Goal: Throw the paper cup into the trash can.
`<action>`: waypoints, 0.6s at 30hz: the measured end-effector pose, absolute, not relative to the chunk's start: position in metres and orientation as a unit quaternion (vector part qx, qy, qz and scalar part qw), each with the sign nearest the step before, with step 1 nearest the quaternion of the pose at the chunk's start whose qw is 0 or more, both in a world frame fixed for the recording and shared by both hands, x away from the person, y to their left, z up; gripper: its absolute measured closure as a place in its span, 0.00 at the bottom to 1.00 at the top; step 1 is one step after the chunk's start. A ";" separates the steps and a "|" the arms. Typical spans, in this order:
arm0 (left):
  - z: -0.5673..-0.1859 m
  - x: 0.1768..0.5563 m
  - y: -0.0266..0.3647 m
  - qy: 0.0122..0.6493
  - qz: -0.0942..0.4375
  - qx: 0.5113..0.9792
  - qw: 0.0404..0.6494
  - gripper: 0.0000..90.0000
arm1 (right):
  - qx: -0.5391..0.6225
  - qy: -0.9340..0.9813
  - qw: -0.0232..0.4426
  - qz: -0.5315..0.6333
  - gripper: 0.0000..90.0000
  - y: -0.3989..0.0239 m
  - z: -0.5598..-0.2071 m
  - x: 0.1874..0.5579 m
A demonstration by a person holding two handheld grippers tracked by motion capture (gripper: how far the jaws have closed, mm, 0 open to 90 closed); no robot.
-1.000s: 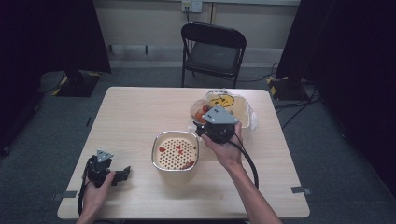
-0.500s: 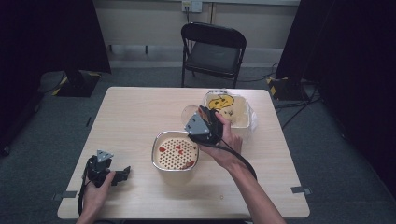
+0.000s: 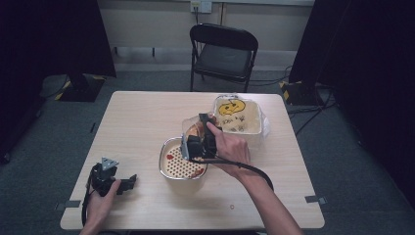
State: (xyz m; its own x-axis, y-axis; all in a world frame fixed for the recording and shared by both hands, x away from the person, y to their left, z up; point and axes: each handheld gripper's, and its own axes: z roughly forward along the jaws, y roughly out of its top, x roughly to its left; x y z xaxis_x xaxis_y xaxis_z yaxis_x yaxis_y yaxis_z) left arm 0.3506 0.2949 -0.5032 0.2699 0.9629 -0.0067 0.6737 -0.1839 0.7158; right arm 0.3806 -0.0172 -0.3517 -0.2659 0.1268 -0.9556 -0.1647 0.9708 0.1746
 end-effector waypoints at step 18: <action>-0.503 0.351 0.295 0.558 0.232 0.734 0.311 0.00 | -0.124 0.723 0.680 -0.012 0.52 -0.010 -0.361 0.374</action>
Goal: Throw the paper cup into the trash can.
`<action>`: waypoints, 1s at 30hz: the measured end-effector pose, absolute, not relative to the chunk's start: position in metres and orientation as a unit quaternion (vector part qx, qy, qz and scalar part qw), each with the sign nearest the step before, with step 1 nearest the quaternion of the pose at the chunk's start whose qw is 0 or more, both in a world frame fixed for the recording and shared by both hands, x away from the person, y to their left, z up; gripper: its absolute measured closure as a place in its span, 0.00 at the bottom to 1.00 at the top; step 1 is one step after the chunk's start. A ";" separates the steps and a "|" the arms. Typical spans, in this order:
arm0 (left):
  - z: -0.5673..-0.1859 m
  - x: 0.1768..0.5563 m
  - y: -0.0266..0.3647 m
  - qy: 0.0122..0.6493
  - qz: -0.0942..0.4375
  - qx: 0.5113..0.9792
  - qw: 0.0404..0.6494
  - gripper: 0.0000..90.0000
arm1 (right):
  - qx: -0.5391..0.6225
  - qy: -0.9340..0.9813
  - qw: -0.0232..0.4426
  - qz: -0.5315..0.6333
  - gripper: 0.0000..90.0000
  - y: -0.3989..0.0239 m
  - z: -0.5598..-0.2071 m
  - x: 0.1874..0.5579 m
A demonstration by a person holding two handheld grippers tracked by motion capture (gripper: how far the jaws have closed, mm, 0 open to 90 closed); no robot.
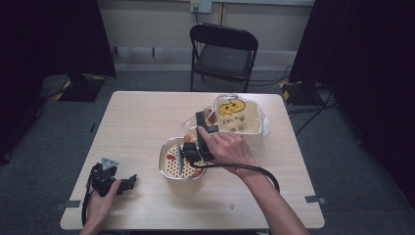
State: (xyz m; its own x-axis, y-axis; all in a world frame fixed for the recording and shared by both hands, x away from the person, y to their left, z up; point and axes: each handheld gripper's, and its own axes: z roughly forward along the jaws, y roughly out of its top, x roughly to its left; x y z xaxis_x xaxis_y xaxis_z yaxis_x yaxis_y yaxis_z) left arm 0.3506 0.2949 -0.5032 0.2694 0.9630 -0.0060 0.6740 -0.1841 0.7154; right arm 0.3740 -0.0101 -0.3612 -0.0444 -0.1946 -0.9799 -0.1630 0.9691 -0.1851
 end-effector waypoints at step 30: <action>-0.503 0.351 0.295 0.558 0.233 0.733 0.311 0.00 | -0.289 0.556 0.758 -0.184 0.53 -0.007 -0.371 0.355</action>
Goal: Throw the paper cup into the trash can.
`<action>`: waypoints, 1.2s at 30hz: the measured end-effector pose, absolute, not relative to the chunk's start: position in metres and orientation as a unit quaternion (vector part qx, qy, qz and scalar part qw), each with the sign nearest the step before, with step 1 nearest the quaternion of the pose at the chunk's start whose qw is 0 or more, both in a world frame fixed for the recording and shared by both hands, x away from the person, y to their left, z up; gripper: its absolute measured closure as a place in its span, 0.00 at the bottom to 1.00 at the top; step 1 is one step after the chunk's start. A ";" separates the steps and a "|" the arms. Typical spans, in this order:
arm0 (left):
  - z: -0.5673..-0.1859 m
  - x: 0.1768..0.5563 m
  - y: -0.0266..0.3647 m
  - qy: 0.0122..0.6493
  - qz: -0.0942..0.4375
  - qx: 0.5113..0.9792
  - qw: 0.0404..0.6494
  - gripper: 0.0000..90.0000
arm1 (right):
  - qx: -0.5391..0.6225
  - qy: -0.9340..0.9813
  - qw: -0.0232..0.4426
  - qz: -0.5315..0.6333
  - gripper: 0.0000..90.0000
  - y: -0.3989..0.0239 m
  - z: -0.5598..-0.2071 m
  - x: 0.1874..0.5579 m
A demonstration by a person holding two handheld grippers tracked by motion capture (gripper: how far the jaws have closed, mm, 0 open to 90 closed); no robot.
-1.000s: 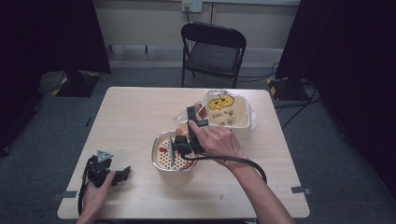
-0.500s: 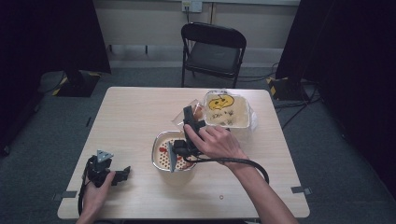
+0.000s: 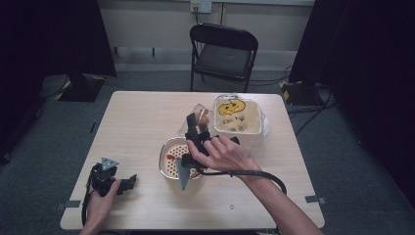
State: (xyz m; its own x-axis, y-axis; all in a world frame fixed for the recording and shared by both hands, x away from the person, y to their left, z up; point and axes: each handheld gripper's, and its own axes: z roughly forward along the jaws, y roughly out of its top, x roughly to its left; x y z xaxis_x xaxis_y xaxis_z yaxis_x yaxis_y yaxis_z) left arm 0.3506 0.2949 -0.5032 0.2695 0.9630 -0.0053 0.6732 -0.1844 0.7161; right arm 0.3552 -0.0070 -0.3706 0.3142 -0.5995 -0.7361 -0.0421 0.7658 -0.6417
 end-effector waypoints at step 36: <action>-0.503 0.351 0.295 0.558 0.232 0.733 0.311 0.00 | 0.219 0.794 0.392 0.410 0.54 -0.057 -0.314 0.385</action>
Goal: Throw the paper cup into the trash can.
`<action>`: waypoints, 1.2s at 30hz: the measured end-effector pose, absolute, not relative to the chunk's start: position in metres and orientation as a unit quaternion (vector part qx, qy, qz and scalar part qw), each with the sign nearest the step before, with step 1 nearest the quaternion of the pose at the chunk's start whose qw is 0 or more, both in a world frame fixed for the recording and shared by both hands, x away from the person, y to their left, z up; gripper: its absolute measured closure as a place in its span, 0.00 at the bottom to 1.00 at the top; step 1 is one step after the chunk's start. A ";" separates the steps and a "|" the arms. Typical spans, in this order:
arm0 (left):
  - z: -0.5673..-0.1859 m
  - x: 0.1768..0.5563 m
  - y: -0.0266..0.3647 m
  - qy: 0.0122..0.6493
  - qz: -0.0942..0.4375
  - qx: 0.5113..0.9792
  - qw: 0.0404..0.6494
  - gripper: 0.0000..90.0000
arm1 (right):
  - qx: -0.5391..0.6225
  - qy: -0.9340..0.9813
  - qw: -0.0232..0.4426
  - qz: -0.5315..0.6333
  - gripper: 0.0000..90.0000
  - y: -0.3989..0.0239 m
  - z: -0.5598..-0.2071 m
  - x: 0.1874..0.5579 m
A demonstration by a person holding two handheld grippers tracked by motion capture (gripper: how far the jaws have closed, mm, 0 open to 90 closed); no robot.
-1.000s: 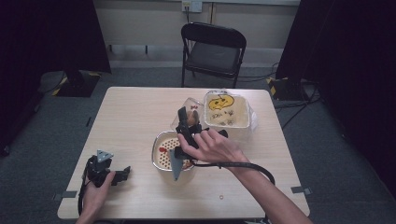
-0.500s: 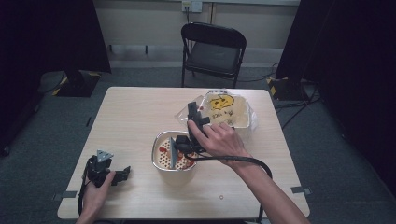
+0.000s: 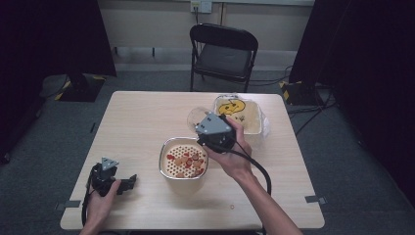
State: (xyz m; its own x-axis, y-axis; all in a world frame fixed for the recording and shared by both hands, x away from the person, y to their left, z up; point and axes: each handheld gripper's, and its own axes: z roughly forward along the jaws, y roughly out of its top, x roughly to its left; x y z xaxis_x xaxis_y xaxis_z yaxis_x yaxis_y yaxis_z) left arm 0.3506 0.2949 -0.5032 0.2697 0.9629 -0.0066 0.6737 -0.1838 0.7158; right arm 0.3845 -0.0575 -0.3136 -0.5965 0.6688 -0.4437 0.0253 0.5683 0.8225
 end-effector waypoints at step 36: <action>-0.503 0.351 0.295 0.558 0.232 0.733 0.311 0.00 | 0.448 0.702 0.282 0.477 0.31 -0.154 -0.307 0.494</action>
